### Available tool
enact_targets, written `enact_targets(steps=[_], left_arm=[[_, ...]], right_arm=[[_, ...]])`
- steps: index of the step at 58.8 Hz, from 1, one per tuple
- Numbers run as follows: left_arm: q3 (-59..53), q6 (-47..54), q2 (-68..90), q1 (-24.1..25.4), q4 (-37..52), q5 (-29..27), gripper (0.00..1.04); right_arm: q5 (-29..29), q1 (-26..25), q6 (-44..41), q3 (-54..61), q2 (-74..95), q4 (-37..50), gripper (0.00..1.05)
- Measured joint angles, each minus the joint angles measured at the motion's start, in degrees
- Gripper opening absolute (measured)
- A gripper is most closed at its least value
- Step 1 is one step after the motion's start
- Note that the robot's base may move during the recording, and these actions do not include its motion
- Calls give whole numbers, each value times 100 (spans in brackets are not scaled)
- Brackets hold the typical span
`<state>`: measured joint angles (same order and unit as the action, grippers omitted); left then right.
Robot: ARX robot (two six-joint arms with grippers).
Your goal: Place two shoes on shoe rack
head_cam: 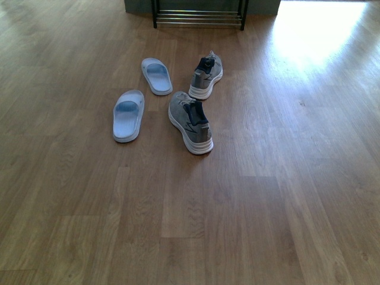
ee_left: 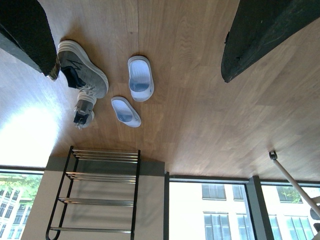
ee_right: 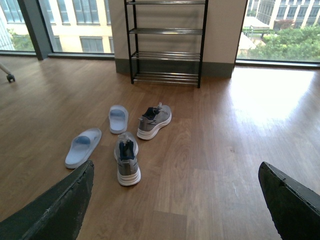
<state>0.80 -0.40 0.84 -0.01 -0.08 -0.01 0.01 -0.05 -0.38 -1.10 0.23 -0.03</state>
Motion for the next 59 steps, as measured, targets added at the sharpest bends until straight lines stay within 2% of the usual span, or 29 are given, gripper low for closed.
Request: enact_targets(steps=[59], left_arm=[[0, 0, 0, 0, 0, -2, 95]], right_arm=[[0, 2, 0, 0, 0, 0, 95]])
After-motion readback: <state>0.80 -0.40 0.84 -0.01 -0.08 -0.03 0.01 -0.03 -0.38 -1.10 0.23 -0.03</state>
